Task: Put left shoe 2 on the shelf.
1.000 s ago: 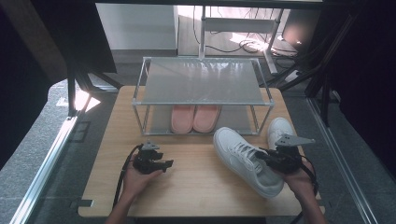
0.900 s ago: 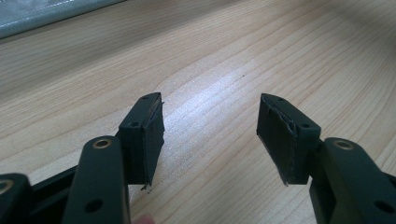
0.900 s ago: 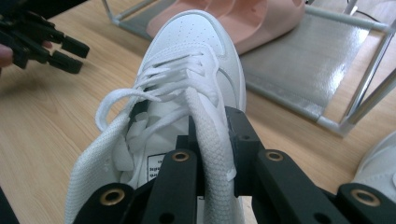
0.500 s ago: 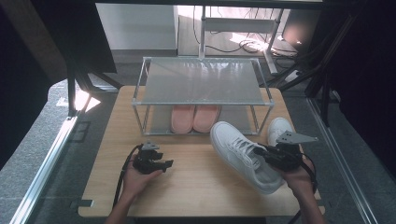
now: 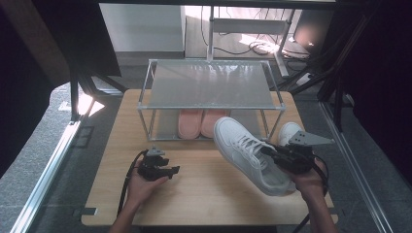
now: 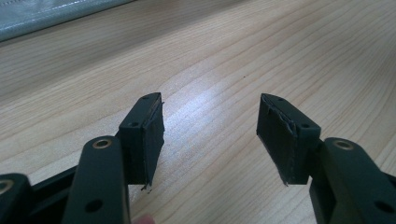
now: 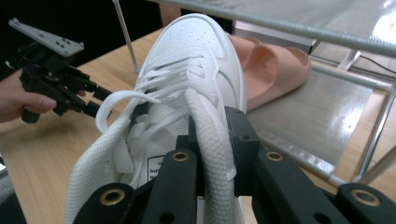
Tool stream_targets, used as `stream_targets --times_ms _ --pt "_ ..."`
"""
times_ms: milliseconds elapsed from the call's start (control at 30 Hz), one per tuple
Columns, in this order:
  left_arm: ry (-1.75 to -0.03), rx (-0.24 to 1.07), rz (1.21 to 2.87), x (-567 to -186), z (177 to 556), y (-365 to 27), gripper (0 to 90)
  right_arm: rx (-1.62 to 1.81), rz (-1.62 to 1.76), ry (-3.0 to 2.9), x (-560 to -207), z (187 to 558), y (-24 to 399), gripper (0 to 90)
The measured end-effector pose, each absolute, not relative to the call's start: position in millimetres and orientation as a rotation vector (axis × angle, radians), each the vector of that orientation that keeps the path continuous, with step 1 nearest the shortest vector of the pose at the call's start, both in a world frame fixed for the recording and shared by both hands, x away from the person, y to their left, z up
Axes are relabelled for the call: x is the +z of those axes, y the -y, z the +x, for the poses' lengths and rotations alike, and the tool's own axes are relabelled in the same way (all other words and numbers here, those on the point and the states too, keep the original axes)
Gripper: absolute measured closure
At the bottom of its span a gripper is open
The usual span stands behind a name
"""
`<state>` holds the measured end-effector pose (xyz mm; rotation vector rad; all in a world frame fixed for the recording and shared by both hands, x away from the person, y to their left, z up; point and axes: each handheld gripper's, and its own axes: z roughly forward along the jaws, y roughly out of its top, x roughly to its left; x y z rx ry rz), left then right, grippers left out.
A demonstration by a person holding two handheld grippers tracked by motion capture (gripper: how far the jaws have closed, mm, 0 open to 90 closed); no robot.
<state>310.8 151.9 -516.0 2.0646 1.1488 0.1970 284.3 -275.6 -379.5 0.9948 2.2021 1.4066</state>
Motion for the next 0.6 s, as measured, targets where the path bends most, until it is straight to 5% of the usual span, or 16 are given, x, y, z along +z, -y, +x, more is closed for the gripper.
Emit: stream_targets --times_ms 600 --pt "-1.145 0.191 2.071 -517.6 311.3 -150.5 42.0 1.523 0.940 -2.133 -352.7 288.7 271.5 82.9"
